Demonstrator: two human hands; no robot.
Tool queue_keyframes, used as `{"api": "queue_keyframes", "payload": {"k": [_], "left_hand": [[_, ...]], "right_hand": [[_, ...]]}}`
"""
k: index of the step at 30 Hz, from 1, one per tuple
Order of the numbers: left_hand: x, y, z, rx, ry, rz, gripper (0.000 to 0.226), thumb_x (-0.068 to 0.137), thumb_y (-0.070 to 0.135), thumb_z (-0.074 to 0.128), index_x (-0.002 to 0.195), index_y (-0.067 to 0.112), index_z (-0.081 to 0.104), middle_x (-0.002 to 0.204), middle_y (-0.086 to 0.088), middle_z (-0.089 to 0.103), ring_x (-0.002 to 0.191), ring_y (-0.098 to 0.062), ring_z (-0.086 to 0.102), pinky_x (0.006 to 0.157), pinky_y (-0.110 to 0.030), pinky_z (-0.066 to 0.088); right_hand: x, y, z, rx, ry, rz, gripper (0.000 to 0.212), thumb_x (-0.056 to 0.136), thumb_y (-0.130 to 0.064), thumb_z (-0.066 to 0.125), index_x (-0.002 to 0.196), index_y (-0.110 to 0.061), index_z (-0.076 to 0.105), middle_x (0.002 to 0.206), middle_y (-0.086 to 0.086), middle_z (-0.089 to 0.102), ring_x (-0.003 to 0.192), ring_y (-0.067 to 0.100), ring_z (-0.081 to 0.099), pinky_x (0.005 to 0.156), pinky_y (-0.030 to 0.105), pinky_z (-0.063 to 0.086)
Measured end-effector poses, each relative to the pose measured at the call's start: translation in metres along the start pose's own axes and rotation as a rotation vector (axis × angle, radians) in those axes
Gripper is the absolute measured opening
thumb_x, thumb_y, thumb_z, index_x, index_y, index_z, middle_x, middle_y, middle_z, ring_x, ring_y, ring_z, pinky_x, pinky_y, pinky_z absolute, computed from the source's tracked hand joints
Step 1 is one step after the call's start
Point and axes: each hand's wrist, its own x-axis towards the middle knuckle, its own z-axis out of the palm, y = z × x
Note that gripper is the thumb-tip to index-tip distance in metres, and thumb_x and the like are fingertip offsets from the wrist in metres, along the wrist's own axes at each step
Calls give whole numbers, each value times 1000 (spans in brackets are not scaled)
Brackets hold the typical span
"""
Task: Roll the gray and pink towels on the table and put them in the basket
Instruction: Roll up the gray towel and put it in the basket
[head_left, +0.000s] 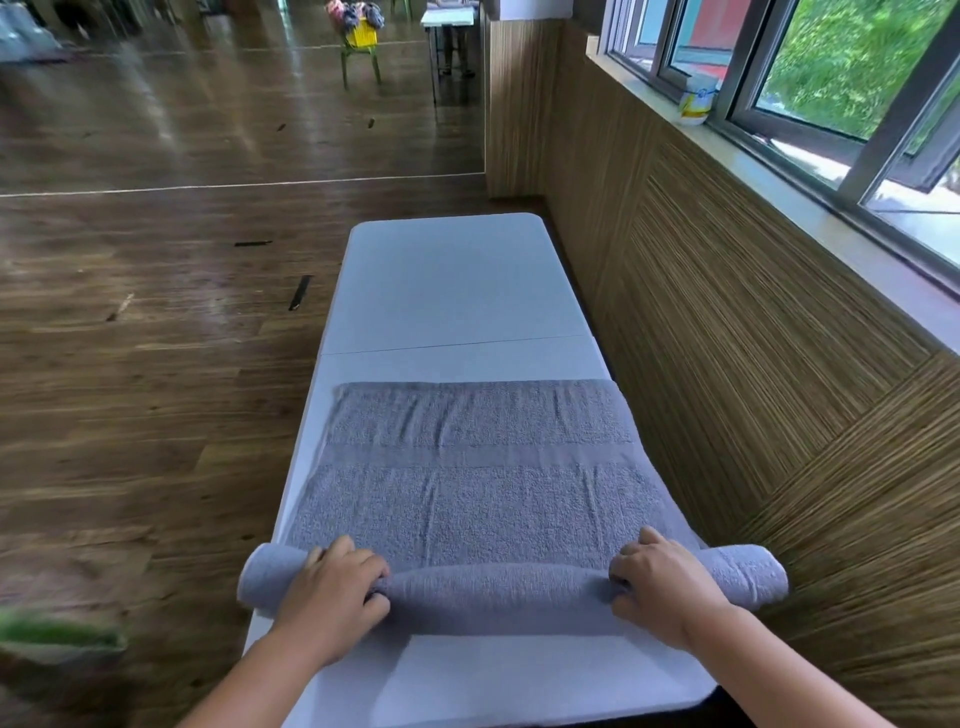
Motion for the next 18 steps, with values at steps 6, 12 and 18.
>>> {"api": "queue_keyframes", "payload": {"k": [6,12,18], "left_hand": [[7,2,-2,-122,-16,-28,12,84,36,47,88,31,58,93,13,48,93,-11,49,73,-30,40],[5,0,5,-214,37,-29,15,85,36,46,96,36,54,103,20,47,100,-9,49,76,-34,50],[-1,-1,5,-31,-48,-12,54,57,41,68,110,42,59,108,24,59,102,-10,54,79,-33,50]], "right_hand": [[7,0,-2,175,16,103,26,79,-36,41,71,-21,60,76,-9,40,75,23,55,56,32,39],[-2,-3,6,134,55,62,18,72,-32,60,89,-26,58,89,-10,56,84,19,55,69,31,50],[-1,-8,1,10,21,48,35,44,-37,78,70,-31,56,71,-16,55,73,15,53,58,27,45]]}}
